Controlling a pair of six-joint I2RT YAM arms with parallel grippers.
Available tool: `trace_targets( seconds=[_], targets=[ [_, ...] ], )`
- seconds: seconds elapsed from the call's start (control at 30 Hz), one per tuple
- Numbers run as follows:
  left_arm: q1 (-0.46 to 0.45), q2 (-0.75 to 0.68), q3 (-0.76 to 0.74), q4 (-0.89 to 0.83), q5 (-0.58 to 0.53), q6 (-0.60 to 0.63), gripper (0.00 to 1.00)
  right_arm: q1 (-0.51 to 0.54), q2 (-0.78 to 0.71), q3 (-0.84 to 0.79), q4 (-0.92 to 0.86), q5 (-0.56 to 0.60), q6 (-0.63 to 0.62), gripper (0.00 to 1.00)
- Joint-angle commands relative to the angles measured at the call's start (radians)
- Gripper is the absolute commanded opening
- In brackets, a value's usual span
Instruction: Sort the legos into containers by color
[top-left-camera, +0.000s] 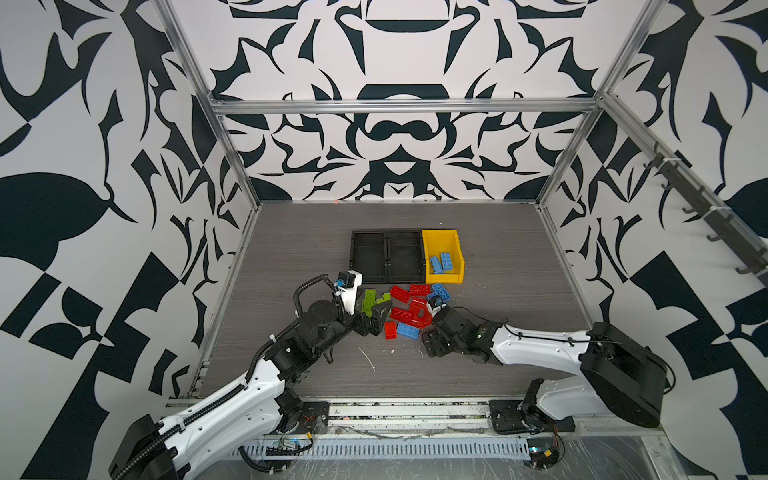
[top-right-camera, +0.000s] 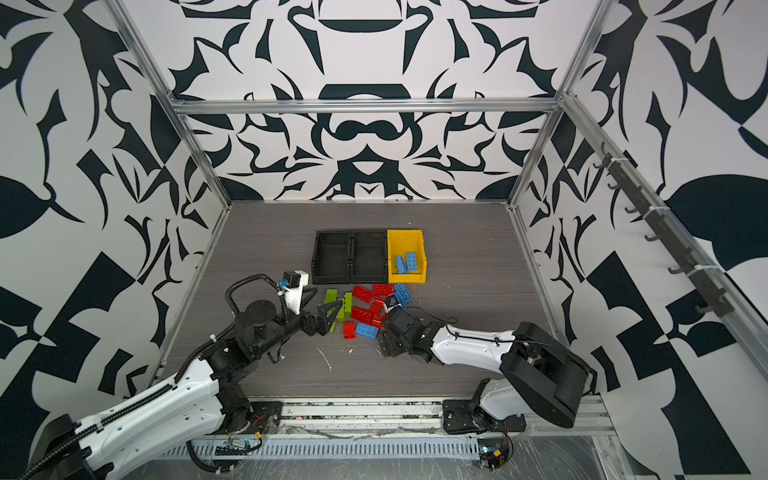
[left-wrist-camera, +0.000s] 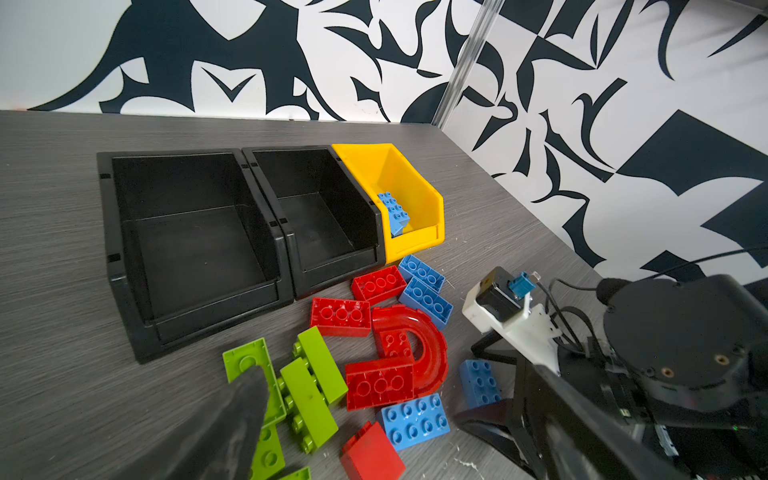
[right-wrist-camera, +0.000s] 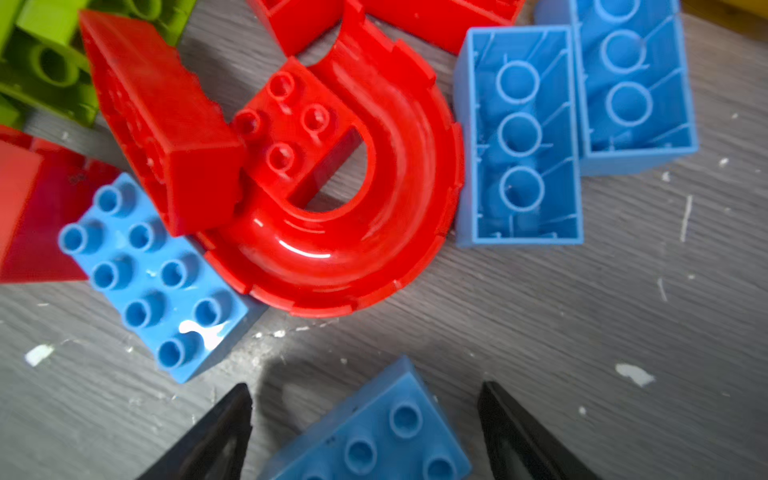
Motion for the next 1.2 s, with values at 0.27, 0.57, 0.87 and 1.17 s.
trace_targets(
  seconds=[0.27, 0.57, 0.87, 1.17],
  targets=[
    [-0.003, 0.015, 0.001, 0.016, 0.013, -0.01, 1.0, 0.049, -0.083, -0.076, -0.108, 0.167, 0.195, 0.81],
    [-0.003, 0.004, 0.002, 0.014, 0.021, -0.018, 1.0, 0.049, -0.11, -0.132, 0.01, 0.18, 0.189, 0.64],
    [-0.003, -0.009, 0.002, 0.01, 0.023, -0.016, 1.0, 0.049, 0.045, -0.083, 0.071, 0.161, 0.164, 0.48],
    [-0.003, -0.007, 0.004, 0.009, 0.031, -0.017, 1.0, 0.049, 0.056, -0.042, 0.095, 0.199, 0.107, 0.27]
  ],
)
